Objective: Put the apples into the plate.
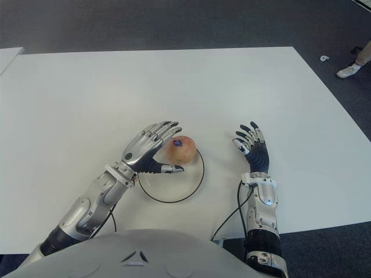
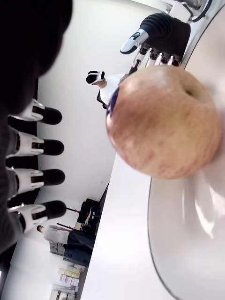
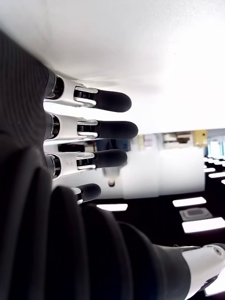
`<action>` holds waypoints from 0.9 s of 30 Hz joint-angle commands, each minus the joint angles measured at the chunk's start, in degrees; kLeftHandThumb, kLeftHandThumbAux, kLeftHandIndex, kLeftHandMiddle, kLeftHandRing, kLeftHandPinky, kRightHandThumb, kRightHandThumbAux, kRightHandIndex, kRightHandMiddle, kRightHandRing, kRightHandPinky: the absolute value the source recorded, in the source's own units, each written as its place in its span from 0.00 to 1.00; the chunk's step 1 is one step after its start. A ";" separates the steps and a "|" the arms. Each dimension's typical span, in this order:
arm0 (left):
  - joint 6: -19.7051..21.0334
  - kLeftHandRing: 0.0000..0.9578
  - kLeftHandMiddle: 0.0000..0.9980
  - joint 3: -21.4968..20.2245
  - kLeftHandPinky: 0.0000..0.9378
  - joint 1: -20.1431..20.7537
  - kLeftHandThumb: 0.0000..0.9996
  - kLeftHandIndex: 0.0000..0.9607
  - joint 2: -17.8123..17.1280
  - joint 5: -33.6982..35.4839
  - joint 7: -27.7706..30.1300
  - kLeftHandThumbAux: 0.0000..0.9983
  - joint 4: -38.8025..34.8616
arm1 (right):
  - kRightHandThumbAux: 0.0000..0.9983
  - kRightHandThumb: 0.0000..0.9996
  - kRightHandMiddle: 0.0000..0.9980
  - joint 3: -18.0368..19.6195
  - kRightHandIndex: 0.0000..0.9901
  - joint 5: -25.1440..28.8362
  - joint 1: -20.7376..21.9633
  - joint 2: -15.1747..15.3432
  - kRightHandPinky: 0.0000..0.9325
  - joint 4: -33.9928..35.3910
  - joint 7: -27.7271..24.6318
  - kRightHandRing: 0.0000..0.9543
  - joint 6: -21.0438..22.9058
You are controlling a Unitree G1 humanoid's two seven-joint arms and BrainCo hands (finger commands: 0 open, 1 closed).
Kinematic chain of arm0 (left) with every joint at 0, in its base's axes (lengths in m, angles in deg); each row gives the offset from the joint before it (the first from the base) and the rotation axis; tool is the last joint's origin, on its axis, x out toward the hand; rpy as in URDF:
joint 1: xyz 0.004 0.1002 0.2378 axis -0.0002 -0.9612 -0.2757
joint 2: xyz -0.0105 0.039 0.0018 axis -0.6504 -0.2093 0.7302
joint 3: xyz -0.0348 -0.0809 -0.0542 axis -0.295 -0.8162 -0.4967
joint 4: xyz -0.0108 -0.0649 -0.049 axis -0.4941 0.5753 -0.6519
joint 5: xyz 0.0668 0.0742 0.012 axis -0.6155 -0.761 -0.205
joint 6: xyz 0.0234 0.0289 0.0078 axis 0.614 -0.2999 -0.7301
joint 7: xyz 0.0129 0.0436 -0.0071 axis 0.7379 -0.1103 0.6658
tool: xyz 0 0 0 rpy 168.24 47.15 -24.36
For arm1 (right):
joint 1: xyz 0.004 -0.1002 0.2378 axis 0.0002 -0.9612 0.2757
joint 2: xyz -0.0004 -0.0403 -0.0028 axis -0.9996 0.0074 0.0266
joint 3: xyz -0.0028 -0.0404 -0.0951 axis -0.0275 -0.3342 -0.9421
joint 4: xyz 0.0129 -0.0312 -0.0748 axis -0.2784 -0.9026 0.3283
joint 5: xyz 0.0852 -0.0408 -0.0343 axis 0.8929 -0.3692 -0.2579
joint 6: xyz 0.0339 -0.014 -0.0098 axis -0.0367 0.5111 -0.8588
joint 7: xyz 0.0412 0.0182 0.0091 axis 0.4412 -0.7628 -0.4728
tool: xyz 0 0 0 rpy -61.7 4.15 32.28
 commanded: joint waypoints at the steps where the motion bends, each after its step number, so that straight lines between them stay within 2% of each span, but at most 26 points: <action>1: -0.07 0.00 0.00 -0.80 0.00 -0.87 0.21 0.00 0.17 1.08 -0.60 0.17 0.56 | 0.69 0.34 0.23 -0.78 0.08 -1.08 -3.24 -0.97 0.32 -4.99 0.16 0.29 4.30; 3: -0.98 0.00 0.00 -2.13 0.00 -1.35 0.21 0.00 1.33 3.67 -3.97 0.18 3.25 | 0.70 0.34 0.23 -0.77 0.08 -1.03 -3.30 -0.97 0.32 -5.10 0.09 0.29 4.21; 5: -2.15 0.01 0.00 -3.31 0.05 -1.71 0.21 0.03 2.37 6.22 -7.20 0.21 6.18 | 0.70 0.35 0.23 -0.79 0.09 -1.04 -3.35 -1.02 0.31 -5.13 0.11 0.28 4.13; 10: -4.80 0.08 0.08 -7.89 0.17 -3.95 0.22 0.16 10.37 19.60 -13.35 0.29 8.90 | 0.71 0.35 0.23 -0.73 0.09 -0.83 -3.45 -1.10 0.30 -4.92 0.17 0.28 4.41; 15: -7.97 0.15 0.14 -11.05 0.25 -4.44 0.24 0.23 14.24 29.48 -14.54 0.35 11.41 | 0.71 0.35 0.22 -0.65 0.09 -0.65 -3.55 -1.18 0.30 -4.56 0.20 0.27 4.71; 20: -10.70 0.19 0.20 -15.54 0.24 -4.79 0.24 0.31 15.84 36.28 -14.78 0.43 12.50 | 0.72 0.35 0.23 -0.89 0.09 -0.79 -4.08 -1.61 0.30 -3.37 0.49 0.27 4.64; 22: -11.08 0.20 0.21 -17.08 0.24 -4.98 0.24 0.34 16.54 38.04 -14.82 0.45 12.22 | 0.73 0.35 0.23 -0.86 0.09 -0.73 -4.04 -1.67 0.30 -3.43 0.41 0.27 4.45; 27: -8.04 0.24 0.25 -20.27 0.31 -5.58 0.24 0.35 18.50 44.00 -12.64 0.52 10.03 | 0.72 0.35 0.23 -1.13 0.09 -0.51 -4.08 -2.05 0.31 -2.80 0.06 0.27 4.33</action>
